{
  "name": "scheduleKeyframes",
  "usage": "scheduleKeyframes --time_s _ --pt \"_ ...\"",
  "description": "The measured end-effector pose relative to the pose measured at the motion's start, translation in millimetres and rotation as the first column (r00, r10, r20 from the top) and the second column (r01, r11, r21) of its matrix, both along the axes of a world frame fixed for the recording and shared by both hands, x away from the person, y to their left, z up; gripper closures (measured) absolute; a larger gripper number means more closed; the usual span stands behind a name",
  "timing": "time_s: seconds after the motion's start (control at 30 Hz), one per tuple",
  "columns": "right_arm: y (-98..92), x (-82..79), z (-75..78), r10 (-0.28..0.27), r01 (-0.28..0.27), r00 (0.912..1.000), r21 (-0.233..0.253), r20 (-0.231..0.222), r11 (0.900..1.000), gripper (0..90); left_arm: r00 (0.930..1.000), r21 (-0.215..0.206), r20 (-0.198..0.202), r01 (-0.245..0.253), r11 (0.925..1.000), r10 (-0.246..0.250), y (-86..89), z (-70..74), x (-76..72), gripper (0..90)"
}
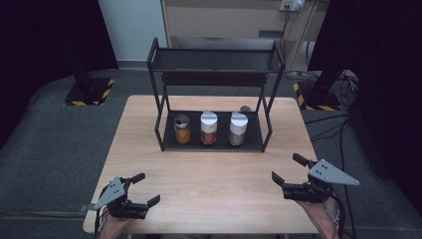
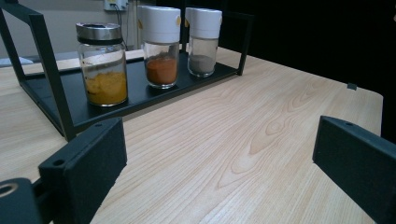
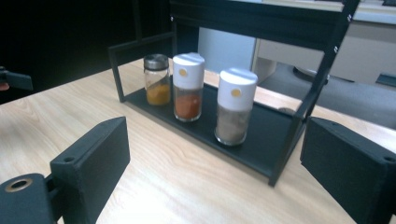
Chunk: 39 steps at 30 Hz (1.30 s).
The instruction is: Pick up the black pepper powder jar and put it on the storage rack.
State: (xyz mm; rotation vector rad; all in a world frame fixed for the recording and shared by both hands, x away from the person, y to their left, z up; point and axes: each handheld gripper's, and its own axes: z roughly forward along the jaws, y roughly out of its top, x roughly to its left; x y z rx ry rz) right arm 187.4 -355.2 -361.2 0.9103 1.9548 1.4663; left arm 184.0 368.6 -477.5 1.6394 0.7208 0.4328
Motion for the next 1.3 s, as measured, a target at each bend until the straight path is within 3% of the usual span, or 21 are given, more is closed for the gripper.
scheduleKeyframes --time_s 0.13,0.47,0.8,1.3 --pt "-8.4 -9.2 -9.8 -0.016 0.016 0.9999 0.012 0.002 1.000 8.4 1.0000 -0.001 0.001 -0.004 1.0000 0.004 0.2 0.0 -0.4 2.1" --pt "-20.7 -20.4 -32.4 -0.055 0.056 0.9976 0.027 -0.042 0.998 7.9 0.9999 -0.012 0.002 -0.014 0.9998 0.014 1.7 -1.0 -1.5 2.1" --pt "-20.0 -20.7 -57.5 -0.072 0.073 0.9954 0.019 -0.063 0.997 7.8 0.9999 -0.014 0.000 -0.016 0.9998 0.016 1.6 -1.7 -0.9 2.1" --pt "-23.9 -21.2 -68.2 -0.075 0.076 0.9961 0.020 -0.047 0.997 7.8 1.0000 -0.017 0.004 -0.006 0.9998 0.006 1.9 -2.0 -0.4 2.1"
